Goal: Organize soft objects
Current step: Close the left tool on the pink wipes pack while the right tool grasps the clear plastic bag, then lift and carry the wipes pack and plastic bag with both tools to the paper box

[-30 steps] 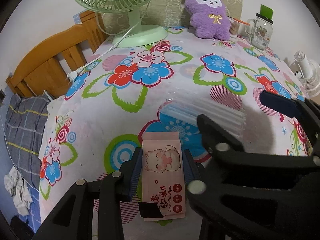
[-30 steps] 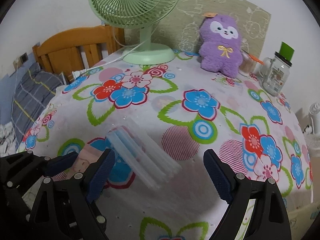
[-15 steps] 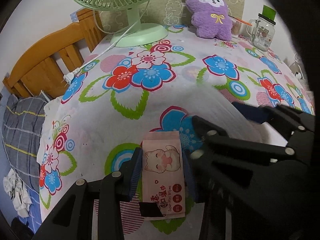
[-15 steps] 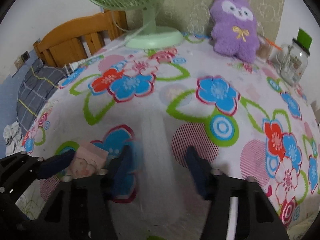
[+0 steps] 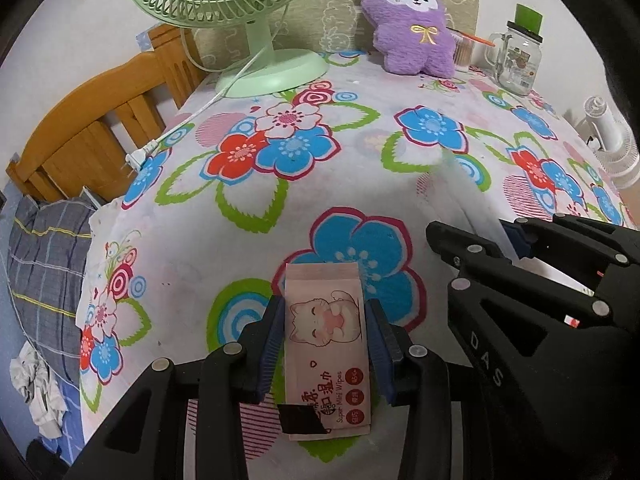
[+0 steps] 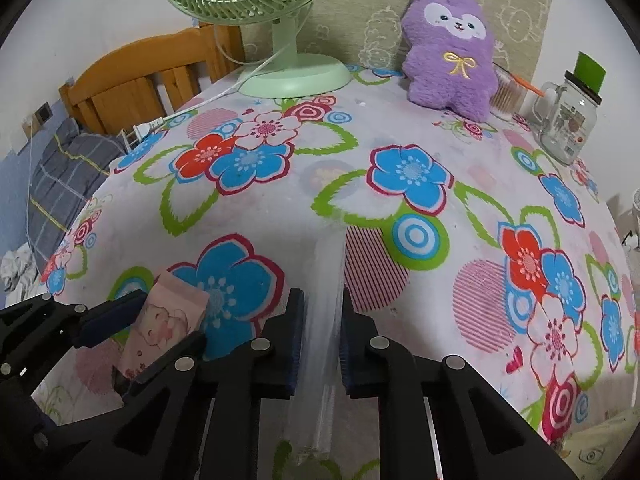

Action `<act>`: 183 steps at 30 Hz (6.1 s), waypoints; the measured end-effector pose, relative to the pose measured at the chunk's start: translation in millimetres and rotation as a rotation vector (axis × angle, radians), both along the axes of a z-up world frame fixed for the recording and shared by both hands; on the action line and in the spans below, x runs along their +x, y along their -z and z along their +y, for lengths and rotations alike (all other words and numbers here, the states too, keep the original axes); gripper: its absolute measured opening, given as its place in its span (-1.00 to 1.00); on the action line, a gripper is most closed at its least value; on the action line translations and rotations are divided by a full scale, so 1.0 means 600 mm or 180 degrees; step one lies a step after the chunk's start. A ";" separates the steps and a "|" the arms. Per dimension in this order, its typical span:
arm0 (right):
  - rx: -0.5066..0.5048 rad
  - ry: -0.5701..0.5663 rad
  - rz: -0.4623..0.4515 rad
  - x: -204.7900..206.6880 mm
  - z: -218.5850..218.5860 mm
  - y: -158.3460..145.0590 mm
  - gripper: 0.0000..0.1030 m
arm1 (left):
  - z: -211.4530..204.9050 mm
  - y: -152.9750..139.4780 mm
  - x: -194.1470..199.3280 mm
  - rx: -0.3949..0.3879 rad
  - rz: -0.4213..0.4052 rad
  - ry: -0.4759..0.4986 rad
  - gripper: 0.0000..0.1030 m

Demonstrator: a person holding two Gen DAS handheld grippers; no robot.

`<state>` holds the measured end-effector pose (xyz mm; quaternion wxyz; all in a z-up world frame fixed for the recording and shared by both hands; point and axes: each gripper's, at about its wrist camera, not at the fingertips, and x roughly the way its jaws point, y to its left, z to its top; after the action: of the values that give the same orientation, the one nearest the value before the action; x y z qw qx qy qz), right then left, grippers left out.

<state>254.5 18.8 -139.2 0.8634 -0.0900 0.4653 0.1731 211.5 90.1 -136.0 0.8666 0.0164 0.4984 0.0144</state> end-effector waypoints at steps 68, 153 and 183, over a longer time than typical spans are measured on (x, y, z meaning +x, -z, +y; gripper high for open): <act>0.0195 0.0604 -0.0656 -0.270 -0.219 -0.149 -0.65 | -0.203 -0.124 -0.219 0.0025 -0.0717 0.0424 -0.30; 0.0251 0.0636 -0.0846 -0.271 -0.263 -0.203 -0.65 | -0.243 -0.177 -0.215 0.0049 -0.0975 0.0471 -0.84; 0.0300 0.1085 -0.1015 -0.287 -0.452 -0.241 -0.65 | -0.424 -0.217 -0.217 0.0044 -0.1148 0.0939 -0.84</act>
<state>82.1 -252.6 5.2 0.9459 0.0039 0.3229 0.0300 81.3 -164.5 -5.7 0.9343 0.0921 0.3275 -0.1063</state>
